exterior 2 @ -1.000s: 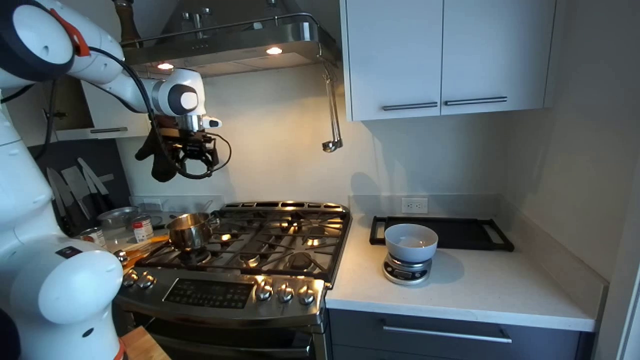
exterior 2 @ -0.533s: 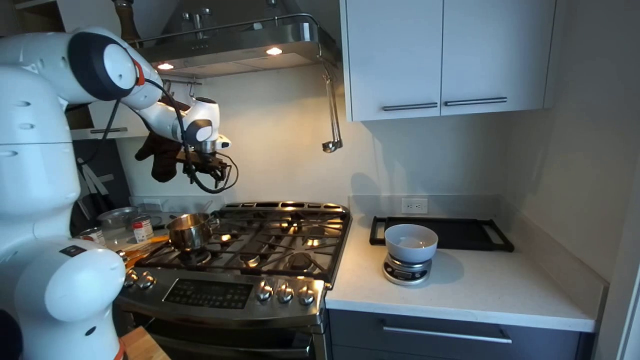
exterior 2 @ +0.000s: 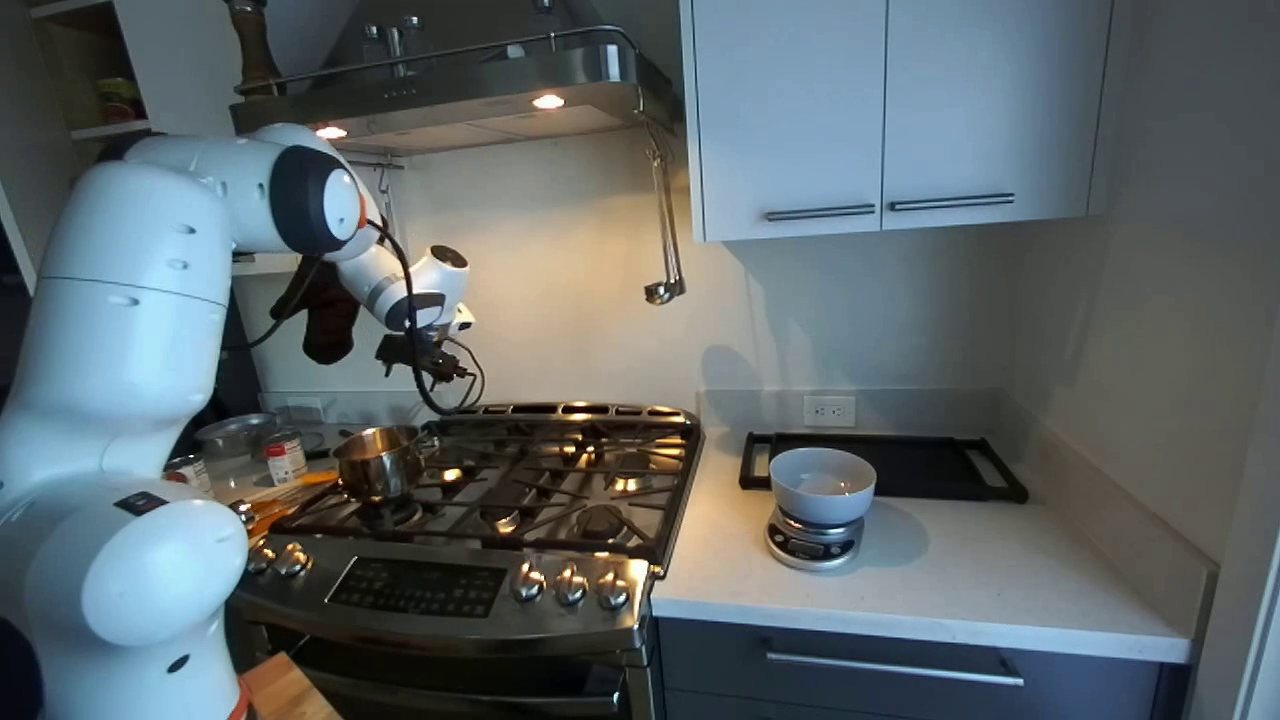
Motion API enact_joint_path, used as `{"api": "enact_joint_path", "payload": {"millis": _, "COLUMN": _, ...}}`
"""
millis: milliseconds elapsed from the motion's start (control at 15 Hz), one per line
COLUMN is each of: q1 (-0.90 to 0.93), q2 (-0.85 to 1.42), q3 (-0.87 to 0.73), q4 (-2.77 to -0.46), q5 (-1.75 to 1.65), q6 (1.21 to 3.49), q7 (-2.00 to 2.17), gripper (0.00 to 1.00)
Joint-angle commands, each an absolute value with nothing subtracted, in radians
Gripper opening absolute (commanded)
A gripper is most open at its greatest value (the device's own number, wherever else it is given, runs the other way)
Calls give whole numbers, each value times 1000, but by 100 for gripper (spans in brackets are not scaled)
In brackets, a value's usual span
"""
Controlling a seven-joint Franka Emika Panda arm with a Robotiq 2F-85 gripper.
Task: Move the silver pot forward
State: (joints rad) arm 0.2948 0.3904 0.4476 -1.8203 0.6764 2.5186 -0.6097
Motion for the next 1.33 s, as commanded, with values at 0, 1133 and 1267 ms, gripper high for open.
{"api": "enact_joint_path", "payload": {"millis": 0, "q1": 253, "q2": 531, "q3": 512, "q4": -1715, "q5": 781, "q6": 2493, "q7": -705, "gripper": 100}}
{"api": "enact_joint_path", "payload": {"millis": 1133, "q1": 247, "q2": 751, "q3": 529, "q4": -1530, "q5": 884, "q6": 2399, "q7": -790, "gripper": 100}}
{"api": "enact_joint_path", "payload": {"millis": 1267, "q1": 255, "q2": 796, "q3": 527, "q4": -1488, "q5": 879, "q6": 2370, "q7": -788, "gripper": 100}}
